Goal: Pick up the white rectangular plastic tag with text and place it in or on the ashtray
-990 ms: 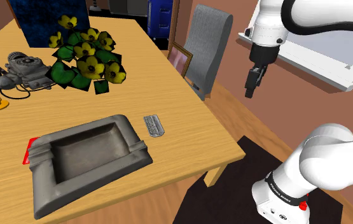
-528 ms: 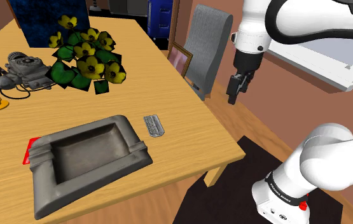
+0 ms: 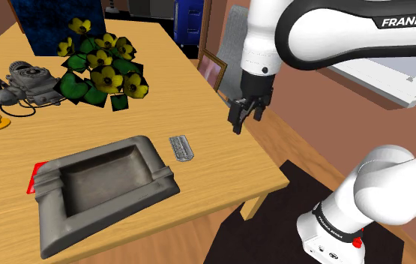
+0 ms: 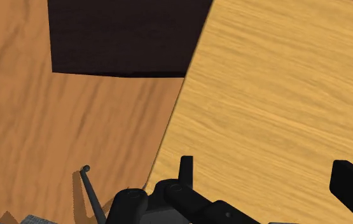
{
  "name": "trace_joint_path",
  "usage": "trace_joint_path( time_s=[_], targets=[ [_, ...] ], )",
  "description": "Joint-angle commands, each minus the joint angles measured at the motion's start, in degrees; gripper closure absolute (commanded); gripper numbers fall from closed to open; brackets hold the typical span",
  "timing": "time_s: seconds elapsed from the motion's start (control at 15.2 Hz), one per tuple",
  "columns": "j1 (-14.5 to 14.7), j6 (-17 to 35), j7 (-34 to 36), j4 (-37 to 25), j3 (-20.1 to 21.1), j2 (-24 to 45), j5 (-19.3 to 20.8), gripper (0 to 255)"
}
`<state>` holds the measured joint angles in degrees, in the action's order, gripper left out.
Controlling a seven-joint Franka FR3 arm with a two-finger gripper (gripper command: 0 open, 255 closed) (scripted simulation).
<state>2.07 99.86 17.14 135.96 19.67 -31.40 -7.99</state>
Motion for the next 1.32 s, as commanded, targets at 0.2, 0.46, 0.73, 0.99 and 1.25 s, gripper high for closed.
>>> trace_joint_path(
  time_s=[0.2, 0.46, 0.73, 0.99, 1.25],
  targets=[
    [-0.60, 5.80, 9.51, -4.55, 5.70, 8.15, -0.85, 0],
    [-1.37, 9.75, 17.62, -9.74, 10.06, 15.85, 0.80, 0],
    [-1.88, 12.77, 26.42, -16.17, 13.88, 24.55, 4.81, 0],
    [-1.62, 14.99, 29.65, -17.41, 14.81, 28.07, 6.91, 0],
    [-1.57, 18.02, 30.15, -15.30, 14.96, 29.18, 7.58, 0]
  ],
)
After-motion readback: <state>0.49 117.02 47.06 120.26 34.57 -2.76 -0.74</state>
